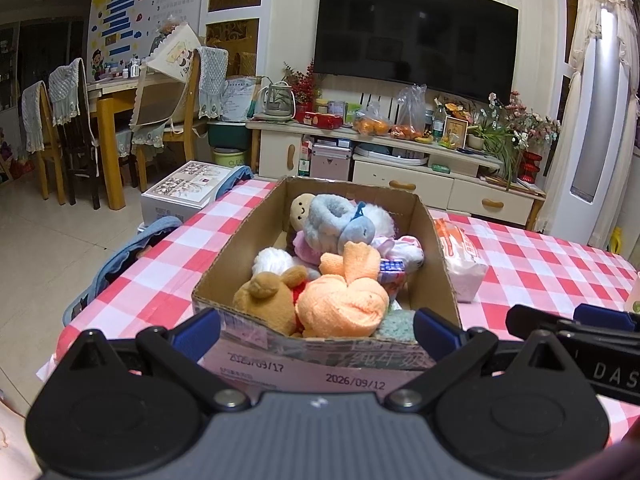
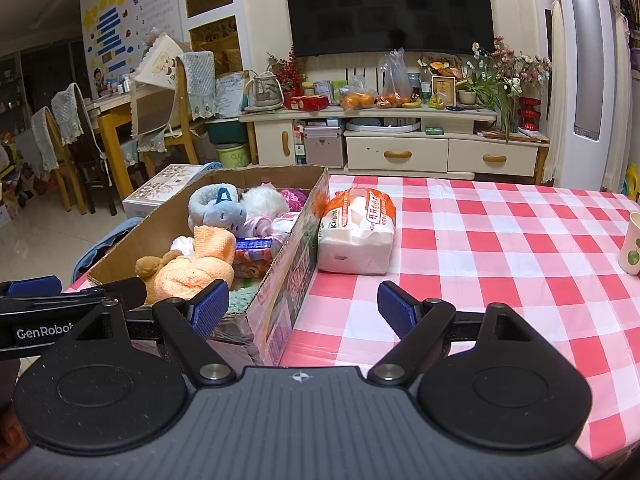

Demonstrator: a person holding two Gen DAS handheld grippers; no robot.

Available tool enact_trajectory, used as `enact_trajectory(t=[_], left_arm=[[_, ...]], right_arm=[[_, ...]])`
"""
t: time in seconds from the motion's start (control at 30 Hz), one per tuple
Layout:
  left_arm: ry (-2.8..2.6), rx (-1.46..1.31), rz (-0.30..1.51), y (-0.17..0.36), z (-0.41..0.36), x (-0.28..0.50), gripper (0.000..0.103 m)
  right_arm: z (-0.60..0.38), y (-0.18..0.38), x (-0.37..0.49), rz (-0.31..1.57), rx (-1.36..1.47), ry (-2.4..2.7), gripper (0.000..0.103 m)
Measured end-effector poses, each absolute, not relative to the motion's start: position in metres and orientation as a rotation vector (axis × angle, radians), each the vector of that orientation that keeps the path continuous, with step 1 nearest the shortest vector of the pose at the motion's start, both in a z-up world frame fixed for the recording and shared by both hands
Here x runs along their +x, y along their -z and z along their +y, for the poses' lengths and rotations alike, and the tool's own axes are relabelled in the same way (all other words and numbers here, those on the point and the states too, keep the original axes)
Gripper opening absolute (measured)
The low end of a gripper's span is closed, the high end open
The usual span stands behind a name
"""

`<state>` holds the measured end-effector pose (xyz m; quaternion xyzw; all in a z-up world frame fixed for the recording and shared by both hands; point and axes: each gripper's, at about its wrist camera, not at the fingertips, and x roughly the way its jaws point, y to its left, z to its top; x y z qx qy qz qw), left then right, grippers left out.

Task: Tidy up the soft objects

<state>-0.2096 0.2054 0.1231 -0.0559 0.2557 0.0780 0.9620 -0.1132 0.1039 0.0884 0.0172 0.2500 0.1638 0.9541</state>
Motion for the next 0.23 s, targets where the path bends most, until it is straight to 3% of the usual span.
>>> enact_trajectory(t=[0.23], left_arm=[[-0.141,-0.121,0.513,-0.122,0.201,-0.206,0.102]], right_arm=[[0.084,-0.087,-0.109,0.476,0.088,-0.309,0.102]])
